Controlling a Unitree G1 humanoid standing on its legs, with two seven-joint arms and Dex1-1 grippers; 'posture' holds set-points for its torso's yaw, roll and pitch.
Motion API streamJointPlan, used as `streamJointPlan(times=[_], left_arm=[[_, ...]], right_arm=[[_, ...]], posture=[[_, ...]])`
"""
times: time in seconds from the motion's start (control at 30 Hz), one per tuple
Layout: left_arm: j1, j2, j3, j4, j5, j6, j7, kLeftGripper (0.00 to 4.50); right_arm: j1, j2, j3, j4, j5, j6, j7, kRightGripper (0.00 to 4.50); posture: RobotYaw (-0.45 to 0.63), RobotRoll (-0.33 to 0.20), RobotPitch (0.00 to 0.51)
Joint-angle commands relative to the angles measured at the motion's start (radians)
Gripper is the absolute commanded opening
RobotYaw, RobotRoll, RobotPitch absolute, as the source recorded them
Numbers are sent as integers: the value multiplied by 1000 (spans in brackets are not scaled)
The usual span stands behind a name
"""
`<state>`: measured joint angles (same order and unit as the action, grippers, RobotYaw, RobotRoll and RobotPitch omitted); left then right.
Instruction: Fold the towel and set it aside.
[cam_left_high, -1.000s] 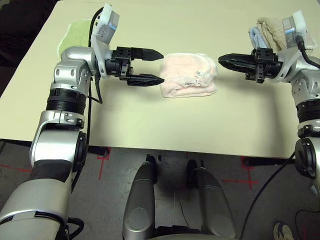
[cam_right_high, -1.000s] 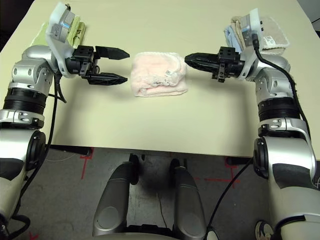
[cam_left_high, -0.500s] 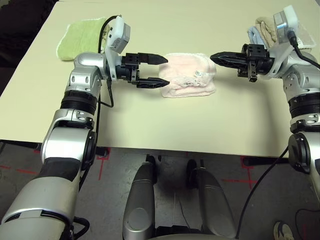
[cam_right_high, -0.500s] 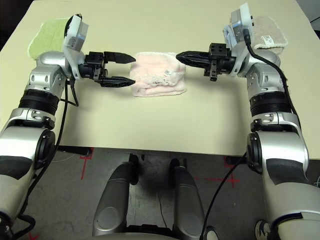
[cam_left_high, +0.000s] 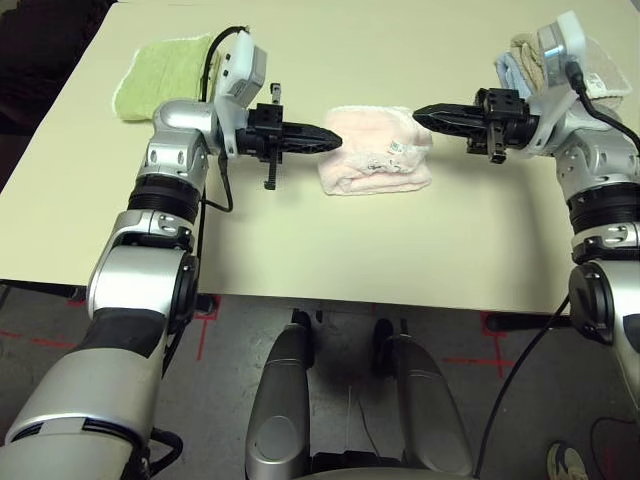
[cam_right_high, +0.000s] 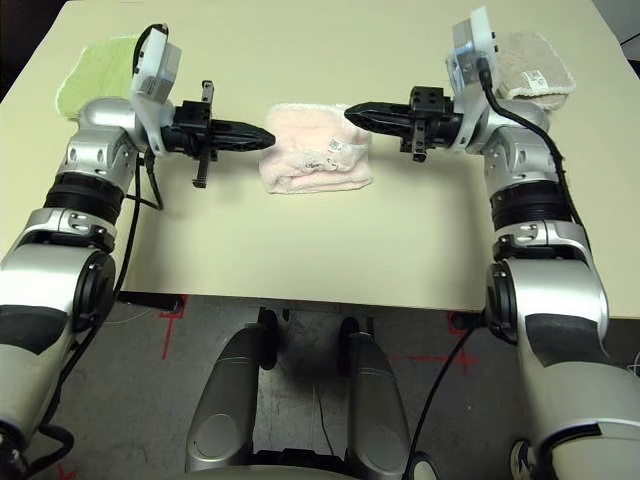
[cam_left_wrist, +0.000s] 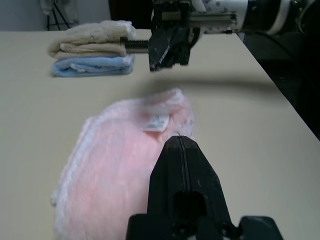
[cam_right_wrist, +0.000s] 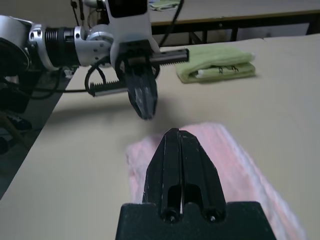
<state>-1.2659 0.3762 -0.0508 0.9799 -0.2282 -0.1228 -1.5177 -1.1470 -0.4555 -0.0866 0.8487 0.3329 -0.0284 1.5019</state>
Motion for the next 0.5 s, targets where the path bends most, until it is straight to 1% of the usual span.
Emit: streamJointPlan(times=[0.03,0.13,0.2,0.3,0.5], left_arm=[[-12,-51,-13,29,33,-10,37,29],[-7,-78,-30,51,63,-12,57,29],[-1,-84,-36,61,82,-15,65,29],[7,-82,-38,67,99,-14,67,29],[19,-64,-35,60,108,-10,49,29]], right_arm=[[9,19,25,36,-31,-39,-2,0],[12,18,55,64,-69,-59,12,0],[16,-1,79,90,-106,-77,17,0],[26,-42,111,128,-159,-95,30,0],[46,-75,117,172,-192,-110,29,0]], posture=[[142,0,311],[137,0,312],[134,0,313],[128,0,314],[129,0,316]])
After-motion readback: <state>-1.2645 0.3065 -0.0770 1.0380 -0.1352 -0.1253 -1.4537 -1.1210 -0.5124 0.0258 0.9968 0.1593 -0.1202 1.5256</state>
